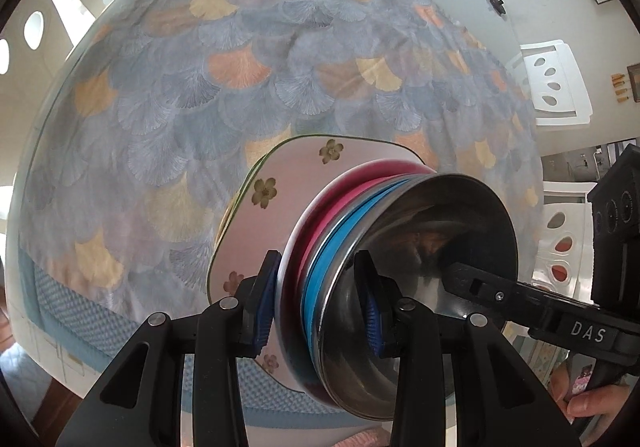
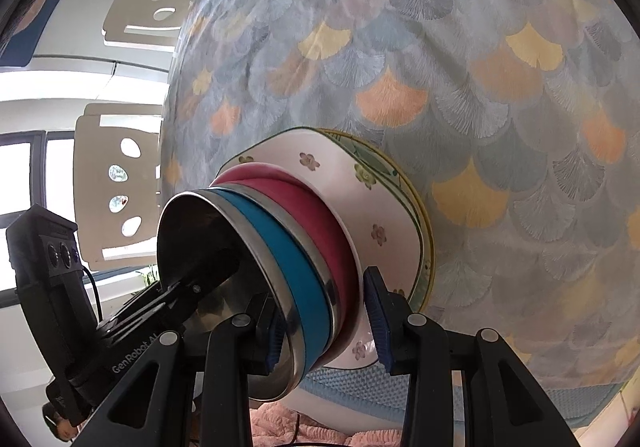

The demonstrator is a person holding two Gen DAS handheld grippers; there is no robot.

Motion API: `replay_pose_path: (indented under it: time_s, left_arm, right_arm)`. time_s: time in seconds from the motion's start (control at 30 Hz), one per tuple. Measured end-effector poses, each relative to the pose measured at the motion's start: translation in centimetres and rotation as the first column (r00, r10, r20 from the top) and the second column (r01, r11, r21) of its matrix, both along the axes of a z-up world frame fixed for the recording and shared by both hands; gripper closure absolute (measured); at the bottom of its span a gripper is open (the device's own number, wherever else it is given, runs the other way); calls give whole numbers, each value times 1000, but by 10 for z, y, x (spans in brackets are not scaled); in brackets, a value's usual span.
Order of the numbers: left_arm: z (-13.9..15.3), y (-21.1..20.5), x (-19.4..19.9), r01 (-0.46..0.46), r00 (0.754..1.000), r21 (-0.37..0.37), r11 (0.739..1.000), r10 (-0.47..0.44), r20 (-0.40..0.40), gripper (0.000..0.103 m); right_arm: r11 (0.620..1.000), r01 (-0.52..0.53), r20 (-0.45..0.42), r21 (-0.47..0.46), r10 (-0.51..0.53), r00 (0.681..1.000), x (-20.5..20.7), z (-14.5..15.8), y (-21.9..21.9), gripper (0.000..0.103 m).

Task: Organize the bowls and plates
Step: 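Lower the bowl stack onto the hexagonal plate stack and open both grippers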

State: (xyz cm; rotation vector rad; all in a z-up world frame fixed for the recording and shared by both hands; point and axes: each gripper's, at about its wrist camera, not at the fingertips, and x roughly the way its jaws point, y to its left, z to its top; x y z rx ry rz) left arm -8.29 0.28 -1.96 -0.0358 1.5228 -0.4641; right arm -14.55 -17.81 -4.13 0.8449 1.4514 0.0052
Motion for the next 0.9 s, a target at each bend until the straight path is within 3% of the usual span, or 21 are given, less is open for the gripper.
replay_pose_path:
  time_s: [0.3, 0.53, 0.73, 0.9]
  left_arm:
    - [10, -1, -4, 35, 998, 22, 999, -37, 57, 70]
    - [33, 6, -8, 80, 989, 19, 997, -82, 123, 70]
    - [50, 34, -19, 75, 986, -14, 997, -72, 153, 65]
    - [54, 44, -39, 110, 973, -11, 994, -105, 204, 67]
  right_arm:
    - [998, 60, 32, 37, -61, 998, -6, -2, -8, 67]
    - [995, 104, 72, -4, -103, 992, -15, 16, -9, 67]
    - [986, 39, 96, -161, -23, 995, -31, 34, 2, 67]
    - [960, 6, 178, -280, 46, 983, -52, 57, 26, 67]
